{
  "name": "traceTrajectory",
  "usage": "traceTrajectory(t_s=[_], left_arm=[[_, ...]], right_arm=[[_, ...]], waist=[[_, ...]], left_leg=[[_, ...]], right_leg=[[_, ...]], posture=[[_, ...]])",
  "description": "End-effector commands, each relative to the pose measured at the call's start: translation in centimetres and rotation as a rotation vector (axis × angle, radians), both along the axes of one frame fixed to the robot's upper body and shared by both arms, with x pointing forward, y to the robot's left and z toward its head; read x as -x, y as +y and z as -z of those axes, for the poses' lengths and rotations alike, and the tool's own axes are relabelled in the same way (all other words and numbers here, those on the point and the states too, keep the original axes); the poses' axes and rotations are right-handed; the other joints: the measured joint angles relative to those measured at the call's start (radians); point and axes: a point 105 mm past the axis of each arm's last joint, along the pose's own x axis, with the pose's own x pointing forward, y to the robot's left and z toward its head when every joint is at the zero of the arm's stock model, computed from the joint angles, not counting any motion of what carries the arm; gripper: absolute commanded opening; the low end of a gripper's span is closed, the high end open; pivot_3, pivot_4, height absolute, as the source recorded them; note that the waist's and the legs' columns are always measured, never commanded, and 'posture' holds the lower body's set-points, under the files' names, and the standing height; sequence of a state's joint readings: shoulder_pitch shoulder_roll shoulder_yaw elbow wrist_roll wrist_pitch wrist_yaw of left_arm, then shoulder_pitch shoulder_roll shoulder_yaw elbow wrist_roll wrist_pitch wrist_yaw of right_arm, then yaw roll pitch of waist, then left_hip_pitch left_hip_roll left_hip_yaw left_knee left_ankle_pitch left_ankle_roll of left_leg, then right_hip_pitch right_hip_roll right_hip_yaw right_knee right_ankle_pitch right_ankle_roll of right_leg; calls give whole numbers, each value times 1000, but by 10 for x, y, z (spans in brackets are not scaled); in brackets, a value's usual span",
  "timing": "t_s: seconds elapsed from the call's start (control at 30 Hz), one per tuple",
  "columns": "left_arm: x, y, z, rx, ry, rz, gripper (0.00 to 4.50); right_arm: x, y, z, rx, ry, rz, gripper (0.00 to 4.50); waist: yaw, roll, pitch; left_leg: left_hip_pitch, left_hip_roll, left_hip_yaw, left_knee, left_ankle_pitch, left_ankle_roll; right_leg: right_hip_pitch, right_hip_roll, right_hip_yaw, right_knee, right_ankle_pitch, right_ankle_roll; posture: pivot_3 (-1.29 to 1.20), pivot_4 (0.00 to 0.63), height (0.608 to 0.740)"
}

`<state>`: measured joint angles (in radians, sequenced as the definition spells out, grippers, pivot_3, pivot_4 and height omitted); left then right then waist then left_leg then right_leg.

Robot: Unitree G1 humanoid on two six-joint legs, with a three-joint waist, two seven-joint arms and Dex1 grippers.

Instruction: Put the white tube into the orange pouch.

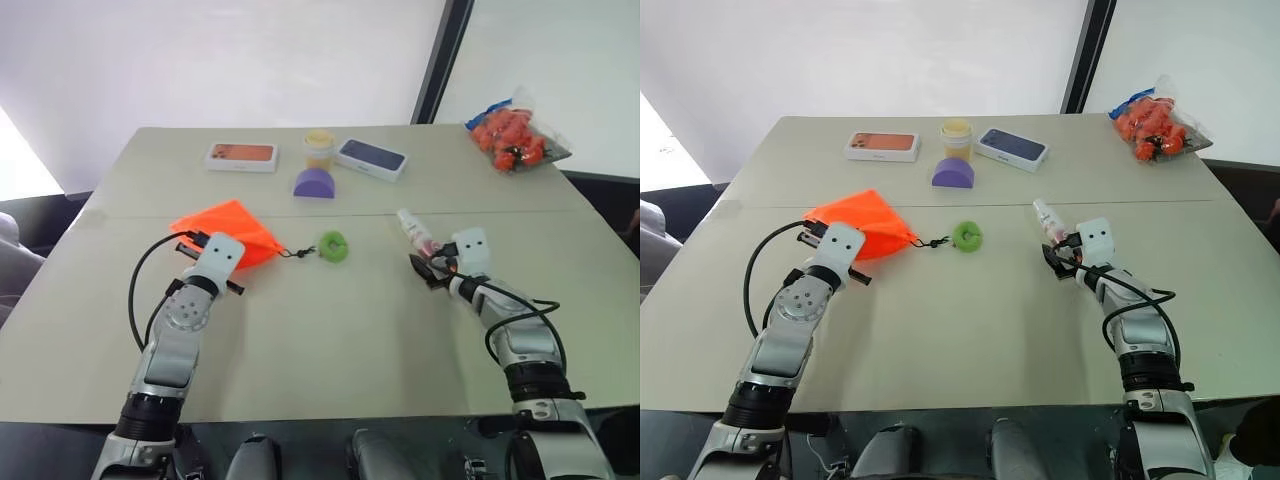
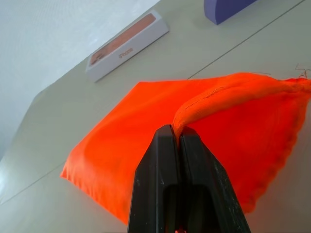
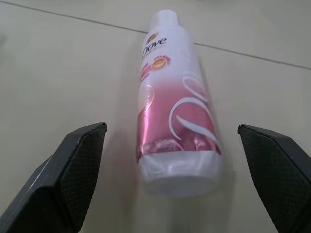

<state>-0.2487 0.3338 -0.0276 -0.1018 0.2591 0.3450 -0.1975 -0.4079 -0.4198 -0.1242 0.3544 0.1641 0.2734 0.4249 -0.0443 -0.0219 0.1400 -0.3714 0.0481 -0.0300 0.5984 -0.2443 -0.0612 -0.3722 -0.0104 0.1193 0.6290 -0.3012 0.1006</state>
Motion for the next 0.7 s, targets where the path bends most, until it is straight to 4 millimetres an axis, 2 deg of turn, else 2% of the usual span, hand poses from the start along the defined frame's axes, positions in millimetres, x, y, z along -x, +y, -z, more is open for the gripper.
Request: traceTrajectory(t_s=[0.03, 0.2, 0.6, 0.7], left_arm=[[1, -8, -13, -1, -44, 32, 38], [1, -9, -13, 2, -45, 38, 0], [2, -14, -12, 6, -41, 59, 0], [1, -15, -13, 6, -42, 61, 0]], right_arm=[[-6, 2, -16, -9, -64, -8, 4500], [-5, 4, -14, 6, -67, -16, 2221], [1, 4, -16, -13, -84, -11, 2221], [2, 4, -17, -14, -87, -8, 1487]], waist=[[0, 0, 0], [0, 0, 0], [0, 0, 0], [0, 0, 0]], left_leg=[[0, 0, 0, 0, 0, 0], [0, 0, 0, 0, 0, 0], [0, 0, 0, 0, 0, 0], [0, 0, 0, 0, 0, 0]], right_leg=[[0, 0, 0, 0, 0, 0], [0, 0, 0, 0, 0, 0], [0, 0, 0, 0, 0, 0], [0, 0, 0, 0, 0, 0]], posture=[[0, 150, 723], [0, 150, 723], [0, 150, 723], [0, 150, 723]])
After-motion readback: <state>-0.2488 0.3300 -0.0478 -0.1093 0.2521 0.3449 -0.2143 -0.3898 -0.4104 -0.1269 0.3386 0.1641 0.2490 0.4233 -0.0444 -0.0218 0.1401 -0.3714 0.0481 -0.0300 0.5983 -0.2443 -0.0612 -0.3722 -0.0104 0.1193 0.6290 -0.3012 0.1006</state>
